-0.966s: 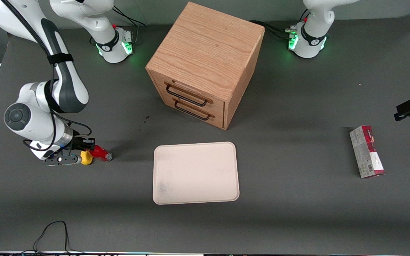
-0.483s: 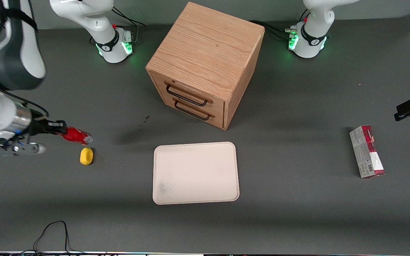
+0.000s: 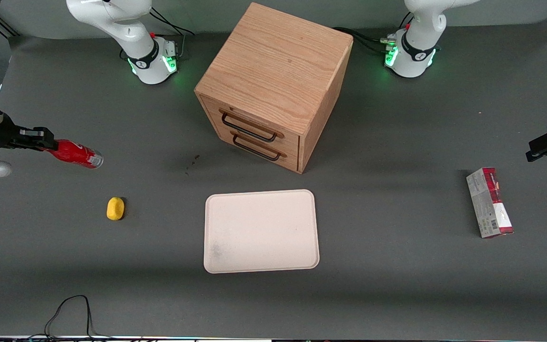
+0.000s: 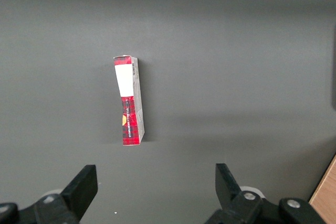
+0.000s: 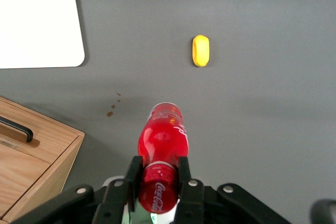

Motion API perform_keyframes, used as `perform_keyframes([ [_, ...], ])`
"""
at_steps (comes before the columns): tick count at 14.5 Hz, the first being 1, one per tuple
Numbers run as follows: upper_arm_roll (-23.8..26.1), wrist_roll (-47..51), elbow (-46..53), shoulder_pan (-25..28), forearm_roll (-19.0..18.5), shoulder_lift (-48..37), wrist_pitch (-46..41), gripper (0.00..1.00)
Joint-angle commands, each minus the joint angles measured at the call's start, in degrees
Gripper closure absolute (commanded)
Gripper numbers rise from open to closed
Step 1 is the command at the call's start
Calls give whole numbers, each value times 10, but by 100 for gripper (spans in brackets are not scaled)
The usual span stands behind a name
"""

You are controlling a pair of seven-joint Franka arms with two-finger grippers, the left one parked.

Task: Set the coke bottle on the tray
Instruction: 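Lift the bottle off the table with the right gripper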

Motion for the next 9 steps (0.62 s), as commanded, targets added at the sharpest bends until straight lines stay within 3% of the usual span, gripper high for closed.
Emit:
perform_keyframes([
  [1,3,2,52,-1,10,37,-17,100],
  [3,15,62,96,3,16,80,-17,100],
  [6,84,207,183,2,18,169,-3,100],
  [9,137,316,200,4,17,215,78,100],
])
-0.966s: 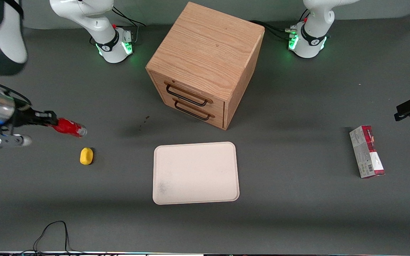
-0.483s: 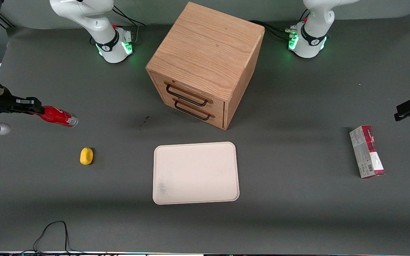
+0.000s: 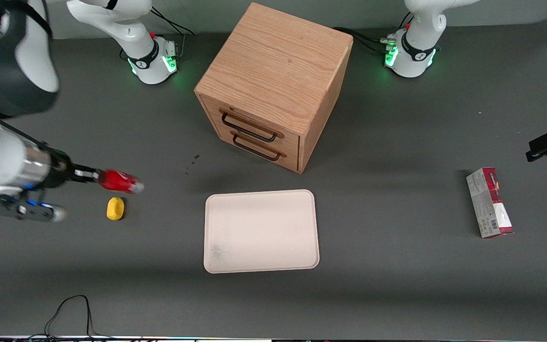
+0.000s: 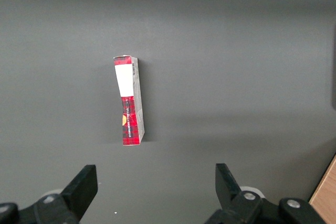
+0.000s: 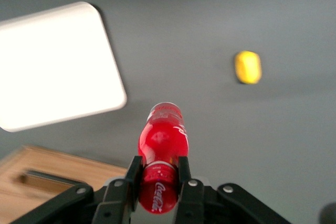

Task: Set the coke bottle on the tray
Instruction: 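Lift the bottle off the table with the right gripper, then carry the bottle over the cream tray and lower it onto it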

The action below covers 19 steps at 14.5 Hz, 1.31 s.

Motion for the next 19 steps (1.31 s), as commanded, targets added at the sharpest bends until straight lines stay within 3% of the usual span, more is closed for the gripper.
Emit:
perform_keyframes([
  [1,29,103,63,11,5,63,51,100],
  [5,27,226,64,71,-39,120,148,100],
  [7,25,265,64,84,-43,141,182,100],
  [12,21,305,68,104,-79,190,257,100],
  [19,22,314,65,112,-83,212,261,100],
])
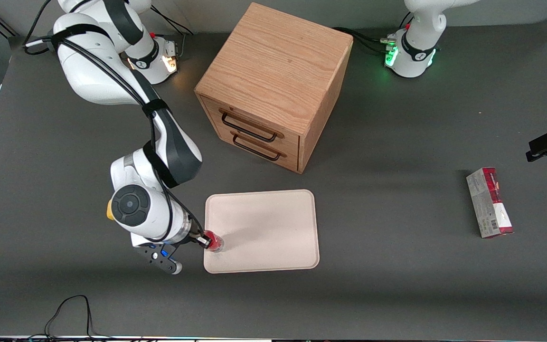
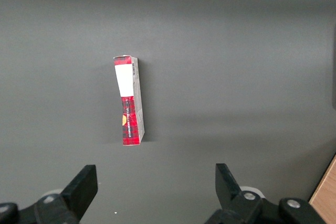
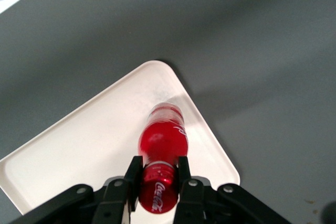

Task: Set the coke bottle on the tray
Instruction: 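Carry the bottle over the cream tray and lower it onto it, then open the right gripper to release the bottle on the tray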

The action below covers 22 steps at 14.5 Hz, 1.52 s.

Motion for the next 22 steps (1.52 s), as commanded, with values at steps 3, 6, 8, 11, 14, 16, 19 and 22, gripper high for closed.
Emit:
perform_keyframes([
  [3,-4,21,28,10,-13,18,-6,100],
  [6,-4,27,26,10,-13,24,-6,100],
  [8,-4,27,26,10,-13,24,-5,100],
  [11,-5,27,25,10,-13,24,0,4],
  [14,-5,27,25,10,-13,24,0,0],
  [16,-5,27,25,10,-13,24,0,0],
  [19,-5,27,25,10,-13,23,-1,0],
  [22,-5,26,24,9,-13,17,-7,0],
])
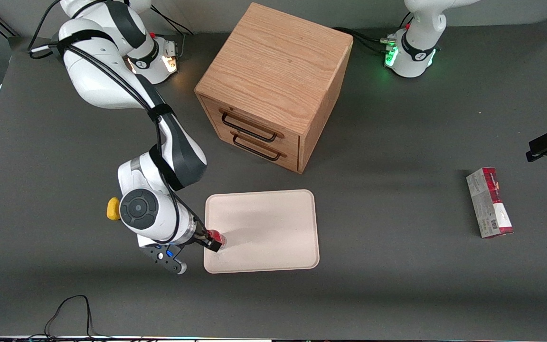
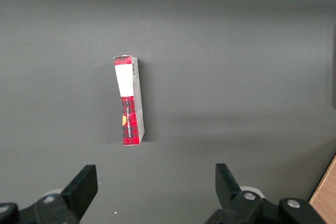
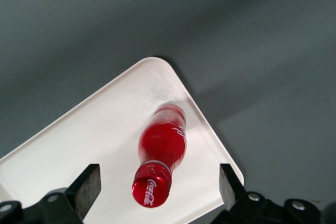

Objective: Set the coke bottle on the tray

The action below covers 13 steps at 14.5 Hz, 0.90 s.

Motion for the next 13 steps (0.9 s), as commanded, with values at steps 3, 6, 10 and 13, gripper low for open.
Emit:
perform_keyframes([
  [3,-5,-2,11,-4,-8,-20,-36,0],
  [6,-3,-97,2,-25,13,-70,-123,0],
  [10,-4,-227,-130,-77,42,-206,-175,0],
  [13,-8,-318,-276,-110,51,-328,-167,0],
])
